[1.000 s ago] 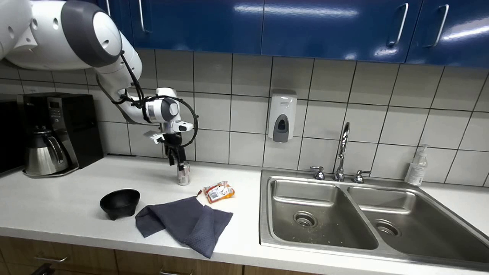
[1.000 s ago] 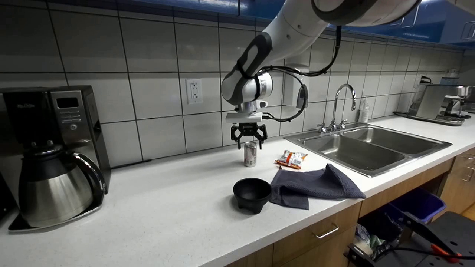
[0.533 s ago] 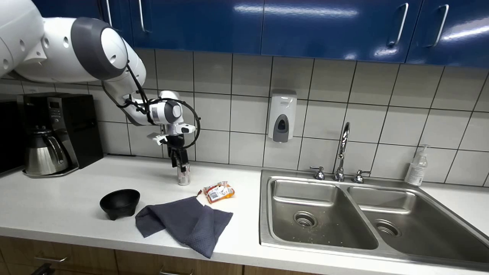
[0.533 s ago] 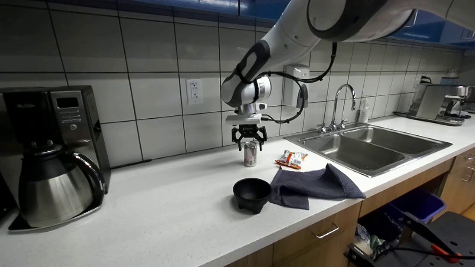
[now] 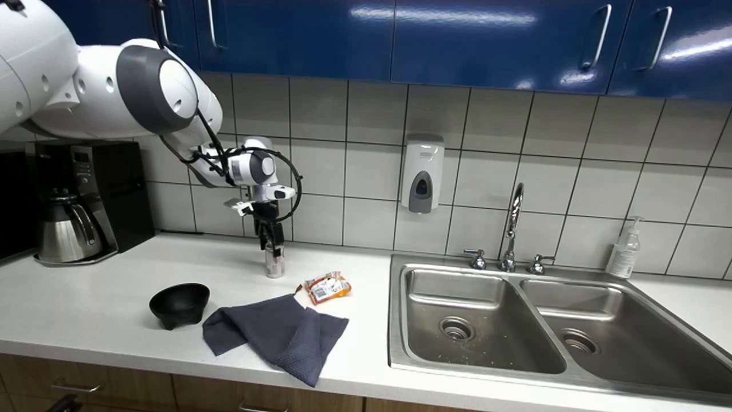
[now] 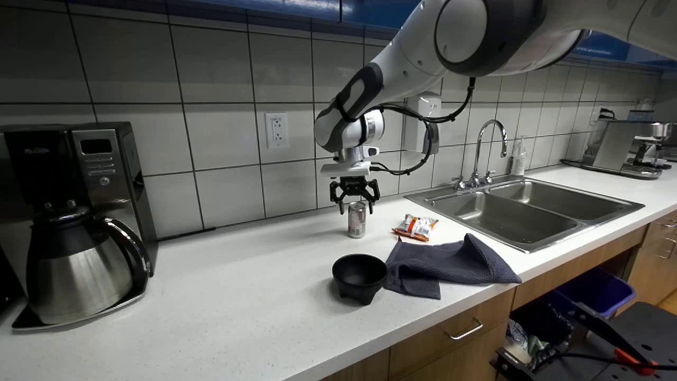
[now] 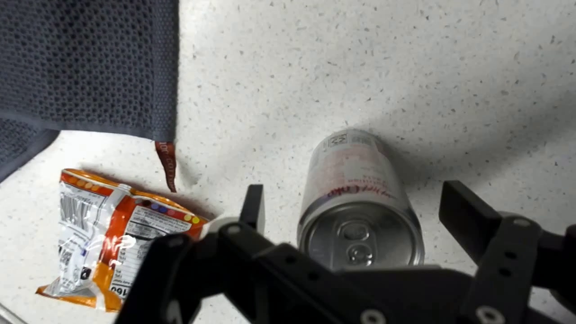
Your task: Put the can in the black bowl.
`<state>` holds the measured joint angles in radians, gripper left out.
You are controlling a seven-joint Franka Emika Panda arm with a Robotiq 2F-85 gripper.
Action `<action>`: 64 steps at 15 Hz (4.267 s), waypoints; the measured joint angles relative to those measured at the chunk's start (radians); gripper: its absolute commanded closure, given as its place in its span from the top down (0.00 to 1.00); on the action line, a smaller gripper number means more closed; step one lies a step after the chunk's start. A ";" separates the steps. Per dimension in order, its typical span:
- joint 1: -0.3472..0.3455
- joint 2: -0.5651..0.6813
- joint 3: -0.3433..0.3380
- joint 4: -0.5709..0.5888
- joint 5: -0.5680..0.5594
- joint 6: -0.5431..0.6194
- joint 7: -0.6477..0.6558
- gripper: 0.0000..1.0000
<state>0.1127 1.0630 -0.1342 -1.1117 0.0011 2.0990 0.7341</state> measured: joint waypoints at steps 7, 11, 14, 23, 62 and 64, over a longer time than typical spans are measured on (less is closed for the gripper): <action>-0.014 0.057 0.000 0.084 0.000 -0.046 0.009 1.00; -0.017 0.077 0.000 0.121 0.000 -0.078 0.009 1.00; -0.017 0.085 0.000 0.139 0.000 -0.094 0.011 1.00; -0.017 0.090 0.000 0.138 0.000 -0.093 0.011 1.00; 0.040 -0.348 -0.008 -0.447 0.011 0.300 0.019 0.39; 0.060 -0.411 -0.011 -0.543 -0.004 0.337 0.019 0.39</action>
<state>0.1723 0.6522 -0.1450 -1.6545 -0.0032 2.4359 0.7527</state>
